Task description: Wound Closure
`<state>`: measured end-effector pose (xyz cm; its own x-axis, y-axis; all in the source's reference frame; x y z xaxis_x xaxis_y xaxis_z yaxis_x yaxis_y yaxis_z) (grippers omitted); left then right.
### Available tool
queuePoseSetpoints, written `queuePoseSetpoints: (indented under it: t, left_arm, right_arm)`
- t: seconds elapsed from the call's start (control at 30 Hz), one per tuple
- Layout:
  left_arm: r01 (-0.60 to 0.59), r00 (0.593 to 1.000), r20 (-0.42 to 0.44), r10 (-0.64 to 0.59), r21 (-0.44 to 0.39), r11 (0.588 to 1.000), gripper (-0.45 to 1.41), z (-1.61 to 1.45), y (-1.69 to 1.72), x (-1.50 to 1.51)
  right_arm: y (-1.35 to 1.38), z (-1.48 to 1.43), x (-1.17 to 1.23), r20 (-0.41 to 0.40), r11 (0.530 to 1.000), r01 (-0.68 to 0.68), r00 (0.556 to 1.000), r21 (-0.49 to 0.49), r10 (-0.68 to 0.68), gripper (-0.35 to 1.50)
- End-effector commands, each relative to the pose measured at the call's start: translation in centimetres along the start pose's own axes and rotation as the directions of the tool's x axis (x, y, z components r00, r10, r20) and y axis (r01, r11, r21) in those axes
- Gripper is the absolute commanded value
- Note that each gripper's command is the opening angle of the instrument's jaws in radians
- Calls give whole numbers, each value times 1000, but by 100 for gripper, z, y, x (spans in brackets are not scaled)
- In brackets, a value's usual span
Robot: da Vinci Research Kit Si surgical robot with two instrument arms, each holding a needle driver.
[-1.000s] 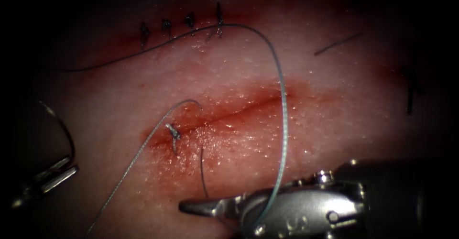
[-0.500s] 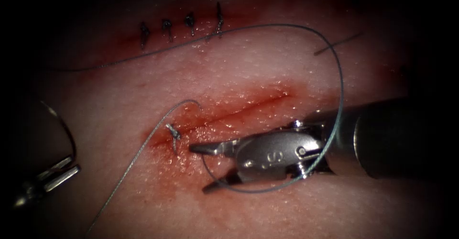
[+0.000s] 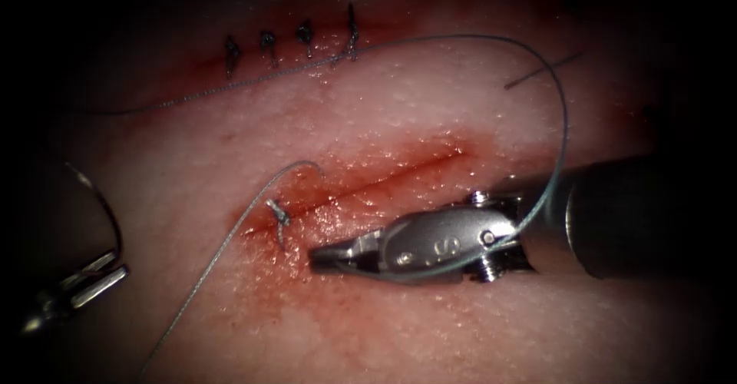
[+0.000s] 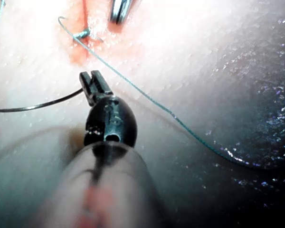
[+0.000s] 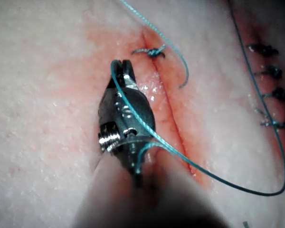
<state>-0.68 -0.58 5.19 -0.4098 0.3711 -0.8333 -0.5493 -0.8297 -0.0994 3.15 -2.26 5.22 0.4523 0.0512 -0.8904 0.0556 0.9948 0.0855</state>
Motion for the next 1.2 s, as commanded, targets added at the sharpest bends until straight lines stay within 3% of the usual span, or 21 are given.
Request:
queuePoseSetpoints:
  t: [0.03, 0.3, 0.5, 0.63, 0.67, 0.7, 0.73, 0.8, 0.97, 1.2]
  left_arm:
    - [2, 1000, 0, -2, -2, 1000, -45, 5, 9, -4]
    - [1, 1000, 1, -1, -5, 1000, -45, 6, 11, -4]
    - [1, 1000, 1, -1, -8, 1000, -45, 8, 13, -4]
    - [1, 1000, 1, -1, -9, 1000, -45, 8, 13, -4]
    - [1, 1000, -1, -1, -11, 1000, -45, 8, 13, -4]
    - [1, 1000, 0, -1, -11, 1000, -45, 8, 14, -3]
    - [2, 1000, 0, -2, -10, 1000, -45, 8, 14, -3]
    - [2, 1000, -1, -2, -12, 1000, -45, 8, 15, -3]
    - [5, 1000, 1, -5, -12, 1000, -45, 7, 15, 0]
    - [5, 1000, 0, -5, -13, 1000, -45, 7, 15, 0]
  right_arm:
    - [-8, 0, 2, 0, 1000, -8, 1000, 3, 8, -35]
    - [-50, -33, 32, -28, 997, -40, 999, 66, 41, -35]
    - [-89, -62, 79, -73, 987, -62, 995, 146, 73, -35]
    - [-93, -80, 113, -118, 986, -84, 988, 141, 101, -35]
    - [-90, -82, 117, -110, 988, -93, 988, 126, 107, -30]
    - [-86, -84, 121, -98, 990, -102, 989, 99, 112, 20]
    - [-79, -87, 123, -89, 992, -119, 988, 49, 123, 88]
    - [-68, -94, 122, -92, 989, -148, 985, -23, 146, 120]
    - [-52, -128, 93, -37, 971, -187, 982, -152, 184, 130]
    - [-49, -190, 46, 105, 968, -162, 977, -193, 185, 126]
